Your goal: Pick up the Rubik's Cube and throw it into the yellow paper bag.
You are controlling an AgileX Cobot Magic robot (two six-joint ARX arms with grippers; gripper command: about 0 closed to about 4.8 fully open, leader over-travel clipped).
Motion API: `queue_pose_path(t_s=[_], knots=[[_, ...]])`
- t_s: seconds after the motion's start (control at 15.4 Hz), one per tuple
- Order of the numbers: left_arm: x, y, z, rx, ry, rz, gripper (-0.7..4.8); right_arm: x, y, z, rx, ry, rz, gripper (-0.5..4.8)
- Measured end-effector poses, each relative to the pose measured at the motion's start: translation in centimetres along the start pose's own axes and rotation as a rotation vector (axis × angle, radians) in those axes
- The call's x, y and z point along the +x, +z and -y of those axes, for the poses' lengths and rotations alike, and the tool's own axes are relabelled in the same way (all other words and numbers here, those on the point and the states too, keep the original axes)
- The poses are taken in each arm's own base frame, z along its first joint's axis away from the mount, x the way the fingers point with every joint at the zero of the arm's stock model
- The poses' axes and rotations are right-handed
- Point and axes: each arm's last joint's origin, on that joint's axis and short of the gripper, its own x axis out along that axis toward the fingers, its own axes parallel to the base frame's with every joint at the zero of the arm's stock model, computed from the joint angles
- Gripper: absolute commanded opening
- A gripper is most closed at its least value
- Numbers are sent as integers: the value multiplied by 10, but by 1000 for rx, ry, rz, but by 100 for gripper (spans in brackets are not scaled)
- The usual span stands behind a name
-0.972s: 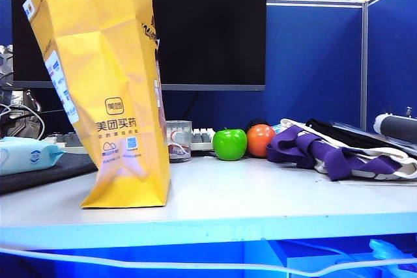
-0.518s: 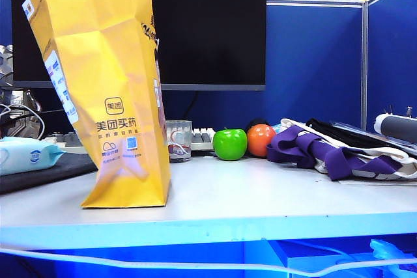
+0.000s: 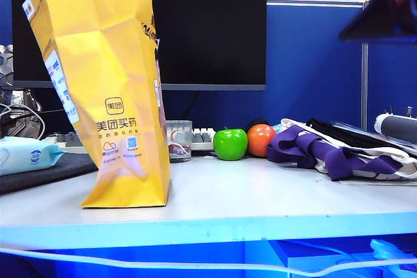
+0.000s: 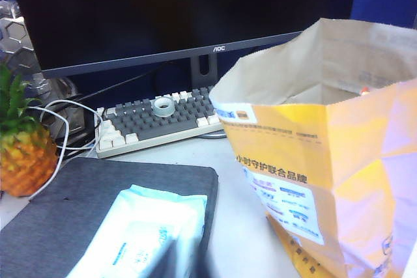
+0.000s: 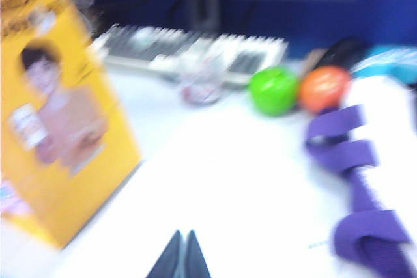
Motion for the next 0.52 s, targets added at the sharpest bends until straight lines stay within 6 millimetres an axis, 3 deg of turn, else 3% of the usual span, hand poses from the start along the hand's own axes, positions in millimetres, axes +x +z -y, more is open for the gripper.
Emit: queue_pose_path(t_s=[0.52], knots=[[0,0,-1,-5,33,-6,26,4,-4,2,6,-51,-23,-5]])
